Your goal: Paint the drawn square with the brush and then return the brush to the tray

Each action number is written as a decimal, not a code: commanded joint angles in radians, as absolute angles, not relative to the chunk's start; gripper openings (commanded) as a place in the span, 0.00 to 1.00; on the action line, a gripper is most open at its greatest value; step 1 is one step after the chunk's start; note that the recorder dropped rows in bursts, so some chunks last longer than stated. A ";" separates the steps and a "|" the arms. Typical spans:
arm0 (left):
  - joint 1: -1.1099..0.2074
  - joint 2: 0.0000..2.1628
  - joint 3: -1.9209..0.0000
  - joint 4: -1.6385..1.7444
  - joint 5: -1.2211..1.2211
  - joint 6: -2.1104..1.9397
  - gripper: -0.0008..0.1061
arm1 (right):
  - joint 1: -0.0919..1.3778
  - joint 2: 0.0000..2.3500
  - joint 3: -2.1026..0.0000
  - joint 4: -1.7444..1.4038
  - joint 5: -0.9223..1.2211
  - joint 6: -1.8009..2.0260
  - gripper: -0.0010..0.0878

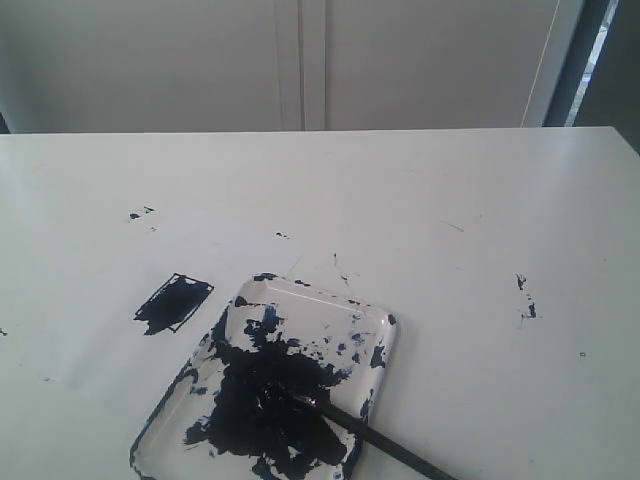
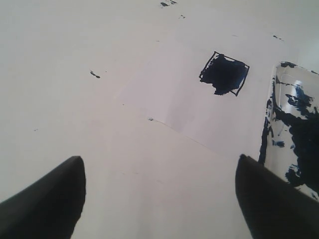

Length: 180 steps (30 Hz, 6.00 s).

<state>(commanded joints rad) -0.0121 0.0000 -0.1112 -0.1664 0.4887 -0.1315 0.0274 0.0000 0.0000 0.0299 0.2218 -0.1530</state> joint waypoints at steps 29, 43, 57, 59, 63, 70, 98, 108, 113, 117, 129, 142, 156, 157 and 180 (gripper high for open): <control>0.126 0.000 0.000 -0.133 0.225 0.029 0.79 | 0.027 0.000 0.000 0.030 0.222 -0.153 0.20; 0.089 0.000 0.000 -0.125 0.225 0.068 0.79 | 0.027 0.000 0.000 0.030 0.222 -0.153 0.20; 0.097 0.000 0.000 -0.114 0.173 0.068 0.79 | 0.027 0.000 0.000 0.030 0.222 -0.153 0.20; 0.097 0.000 0.000 -0.114 0.167 0.068 0.79 | 0.027 0.000 0.000 0.030 0.222 -0.153 0.20; 0.097 0.000 0.000 -0.123 0.171 0.053 0.79 | 0.027 0.000 0.000 0.030 0.222 -0.153 0.20; 0.097 0.000 0.000 -0.123 0.203 0.053 0.75 | 0.027 0.000 0.000 0.030 0.222 -0.153 0.20; 0.097 0.000 0.000 -0.118 0.232 0.056 0.01 | 0.027 0.000 0.000 0.030 0.222 -0.153 0.20; 0.097 0.000 0.000 -0.118 0.232 0.056 0.01 | 0.027 0.000 0.000 0.030 0.220 -0.153 0.20; 0.097 0.000 0.000 -0.118 0.232 0.056 0.01 | 0.027 0.000 0.000 0.030 0.215 -0.153 0.20; 0.097 0.000 0.000 -0.118 0.232 0.056 0.01 | 0.027 0.000 0.000 0.025 0.245 -0.153 0.20; 0.097 0.000 0.000 -0.118 0.232 0.056 0.01 | 0.027 0.000 0.000 -0.026 0.289 -0.156 0.01; 0.097 0.000 0.000 -0.118 0.232 0.056 0.01 | 0.027 0.000 0.000 -0.030 0.293 -0.156 0.01; 0.097 0.000 0.000 -0.118 0.232 0.056 0.01 | 0.027 0.000 0.000 -0.035 0.257 -0.156 0.01; 0.097 0.000 0.000 -0.118 0.232 0.056 0.01 | 0.027 0.000 0.000 -0.036 0.257 -0.156 0.01; 0.097 0.000 0.000 -0.118 0.232 0.056 0.01 | 0.027 0.000 0.000 -0.037 0.261 -0.158 0.01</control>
<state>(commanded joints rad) 0.0968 0.0000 0.0000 -0.1181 0.2324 0.0558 0.0274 0.0000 0.0000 -0.0368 0.2612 -0.1582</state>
